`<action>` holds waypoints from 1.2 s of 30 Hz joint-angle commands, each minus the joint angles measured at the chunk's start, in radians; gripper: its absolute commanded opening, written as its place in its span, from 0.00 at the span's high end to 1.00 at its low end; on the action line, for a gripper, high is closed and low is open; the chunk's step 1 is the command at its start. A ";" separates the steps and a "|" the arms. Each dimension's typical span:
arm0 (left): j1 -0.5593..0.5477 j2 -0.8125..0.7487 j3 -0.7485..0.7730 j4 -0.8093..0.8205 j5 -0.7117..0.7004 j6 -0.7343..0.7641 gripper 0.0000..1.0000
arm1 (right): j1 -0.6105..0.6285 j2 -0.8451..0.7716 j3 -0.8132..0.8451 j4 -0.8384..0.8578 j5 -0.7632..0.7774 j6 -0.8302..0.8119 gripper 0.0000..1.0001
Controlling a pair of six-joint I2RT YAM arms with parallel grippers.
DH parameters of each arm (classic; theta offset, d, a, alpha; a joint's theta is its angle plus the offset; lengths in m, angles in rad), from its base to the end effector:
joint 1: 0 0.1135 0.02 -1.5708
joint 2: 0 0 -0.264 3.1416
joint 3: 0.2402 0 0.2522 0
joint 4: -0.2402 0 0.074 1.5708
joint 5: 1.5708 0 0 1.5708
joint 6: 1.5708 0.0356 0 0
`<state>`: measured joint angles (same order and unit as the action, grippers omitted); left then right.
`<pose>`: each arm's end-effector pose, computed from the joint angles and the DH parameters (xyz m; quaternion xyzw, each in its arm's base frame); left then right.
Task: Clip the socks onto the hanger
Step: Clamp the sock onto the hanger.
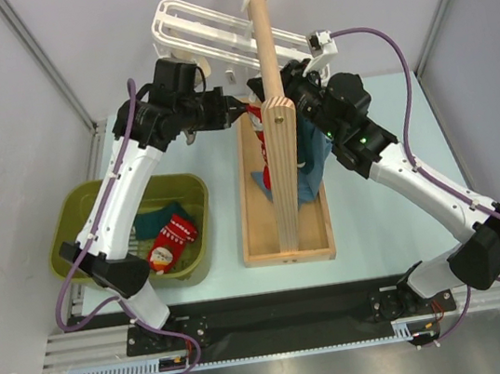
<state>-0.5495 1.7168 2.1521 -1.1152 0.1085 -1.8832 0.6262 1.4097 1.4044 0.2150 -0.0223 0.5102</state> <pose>0.2882 -0.1810 0.4636 -0.5390 0.7225 -0.4205 0.1034 0.2670 0.1941 0.4556 -0.0451 0.6276 0.4241 0.6513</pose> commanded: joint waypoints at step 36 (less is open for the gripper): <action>-0.010 0.040 0.135 -0.147 -0.073 -0.134 1.00 | 0.012 -0.006 -0.016 -0.060 -0.053 -0.030 1.00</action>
<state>-0.5514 1.7481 2.2215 -1.2404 0.0479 -1.9652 0.6243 1.4059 1.3933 0.2268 -0.0280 0.5022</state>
